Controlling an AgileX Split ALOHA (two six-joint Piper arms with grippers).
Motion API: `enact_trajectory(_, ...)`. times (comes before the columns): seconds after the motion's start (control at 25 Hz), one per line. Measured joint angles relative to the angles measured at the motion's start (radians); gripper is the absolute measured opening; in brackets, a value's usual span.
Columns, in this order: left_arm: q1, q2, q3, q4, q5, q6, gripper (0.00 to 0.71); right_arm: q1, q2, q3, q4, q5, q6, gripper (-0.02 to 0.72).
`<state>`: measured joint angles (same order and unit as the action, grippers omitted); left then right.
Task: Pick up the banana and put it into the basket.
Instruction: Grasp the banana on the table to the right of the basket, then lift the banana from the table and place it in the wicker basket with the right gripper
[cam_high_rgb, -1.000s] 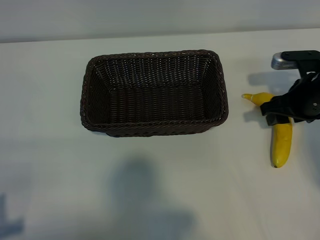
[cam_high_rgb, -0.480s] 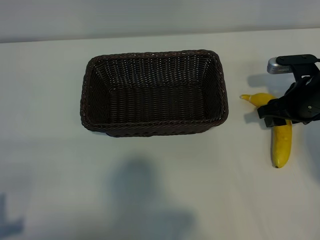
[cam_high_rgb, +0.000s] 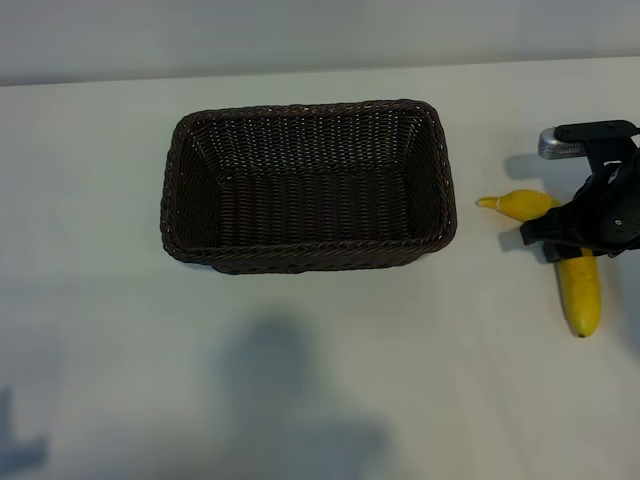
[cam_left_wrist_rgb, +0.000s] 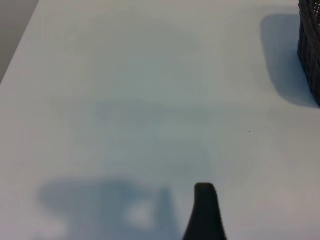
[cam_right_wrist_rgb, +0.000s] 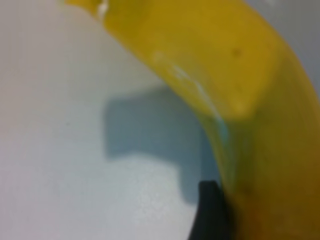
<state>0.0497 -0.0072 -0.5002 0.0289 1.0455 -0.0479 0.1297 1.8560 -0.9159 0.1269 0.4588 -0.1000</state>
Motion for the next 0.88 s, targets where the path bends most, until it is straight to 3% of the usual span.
enact_trajectory(0.08,0.0,0.0,0.0,0.0,0.0,0.001,0.578,0.0,0.0,-0.001,-0.001,0.0,0.002,0.426)
enact_trajectory(0.4,0.0,0.0,0.0,0.0,0.0,0.003,0.578,0.0,0.0,-0.015,-0.016,0.017,0.003,0.424)
enact_trajectory(0.88,0.0,0.0,0.0,0.0,0.0,0.003,0.578,0.0,-0.137,-0.319,-0.054,0.282,0.003,0.424)
